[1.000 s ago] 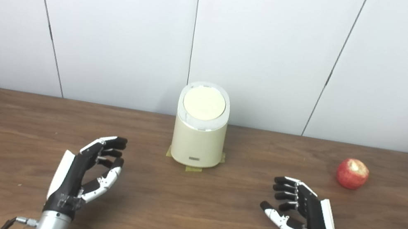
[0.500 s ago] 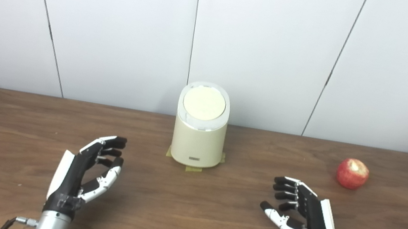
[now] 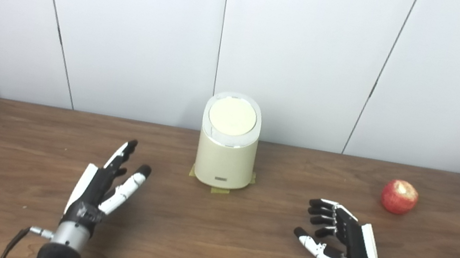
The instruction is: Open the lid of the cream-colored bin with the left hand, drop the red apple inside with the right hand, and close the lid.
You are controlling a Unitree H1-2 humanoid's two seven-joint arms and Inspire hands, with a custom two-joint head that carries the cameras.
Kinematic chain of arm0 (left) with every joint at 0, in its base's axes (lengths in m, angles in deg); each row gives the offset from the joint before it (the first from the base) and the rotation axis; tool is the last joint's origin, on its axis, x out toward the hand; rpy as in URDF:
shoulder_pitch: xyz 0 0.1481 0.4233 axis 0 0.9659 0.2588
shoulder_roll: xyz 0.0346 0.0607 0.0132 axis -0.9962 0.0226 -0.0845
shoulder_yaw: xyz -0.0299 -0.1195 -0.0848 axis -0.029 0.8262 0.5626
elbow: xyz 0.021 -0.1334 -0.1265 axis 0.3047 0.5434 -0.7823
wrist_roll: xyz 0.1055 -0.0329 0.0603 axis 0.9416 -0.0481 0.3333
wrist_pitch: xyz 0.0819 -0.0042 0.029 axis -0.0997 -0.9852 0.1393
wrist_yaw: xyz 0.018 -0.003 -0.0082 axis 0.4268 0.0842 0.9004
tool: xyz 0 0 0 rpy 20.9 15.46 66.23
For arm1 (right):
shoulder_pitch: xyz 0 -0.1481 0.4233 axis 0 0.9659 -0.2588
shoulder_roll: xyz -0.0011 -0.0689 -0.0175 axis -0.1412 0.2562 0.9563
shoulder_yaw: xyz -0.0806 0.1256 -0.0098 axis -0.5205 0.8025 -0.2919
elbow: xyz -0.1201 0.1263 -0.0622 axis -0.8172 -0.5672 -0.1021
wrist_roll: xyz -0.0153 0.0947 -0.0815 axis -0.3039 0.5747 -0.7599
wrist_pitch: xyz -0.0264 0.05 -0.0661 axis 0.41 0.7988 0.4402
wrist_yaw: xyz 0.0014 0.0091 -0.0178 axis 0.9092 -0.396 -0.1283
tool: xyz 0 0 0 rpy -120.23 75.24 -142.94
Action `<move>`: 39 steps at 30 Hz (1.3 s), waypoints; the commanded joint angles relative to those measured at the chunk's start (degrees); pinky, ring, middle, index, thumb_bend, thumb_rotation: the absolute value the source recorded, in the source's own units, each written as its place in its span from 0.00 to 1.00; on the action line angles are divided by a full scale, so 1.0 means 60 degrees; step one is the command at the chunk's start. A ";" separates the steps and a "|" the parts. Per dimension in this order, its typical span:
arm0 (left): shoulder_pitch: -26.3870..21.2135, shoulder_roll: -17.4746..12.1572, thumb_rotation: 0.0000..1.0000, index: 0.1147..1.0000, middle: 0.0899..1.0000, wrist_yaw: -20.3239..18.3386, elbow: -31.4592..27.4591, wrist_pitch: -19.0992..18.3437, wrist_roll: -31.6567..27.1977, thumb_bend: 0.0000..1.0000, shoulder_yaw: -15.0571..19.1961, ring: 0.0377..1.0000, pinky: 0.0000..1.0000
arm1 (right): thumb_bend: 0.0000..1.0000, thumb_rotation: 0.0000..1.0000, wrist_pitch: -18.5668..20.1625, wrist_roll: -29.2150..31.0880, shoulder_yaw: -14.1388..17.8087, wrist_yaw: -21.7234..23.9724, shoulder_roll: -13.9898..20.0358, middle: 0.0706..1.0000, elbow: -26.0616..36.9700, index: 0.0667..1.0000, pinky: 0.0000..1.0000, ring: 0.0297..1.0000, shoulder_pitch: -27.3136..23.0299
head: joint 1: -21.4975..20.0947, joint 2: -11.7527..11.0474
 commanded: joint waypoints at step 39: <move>-0.4445 0.0882 0.37 1.00 1.00 0.0836 0.1386 -0.1493 0.1739 0.63 -0.1598 1.00 0.99 | 0.31 0.03 -0.0128 -0.0304 -0.0233 -0.0100 -0.0046 0.62 0.0413 0.62 0.53 0.60 -0.0204 | -0.0204 0.0031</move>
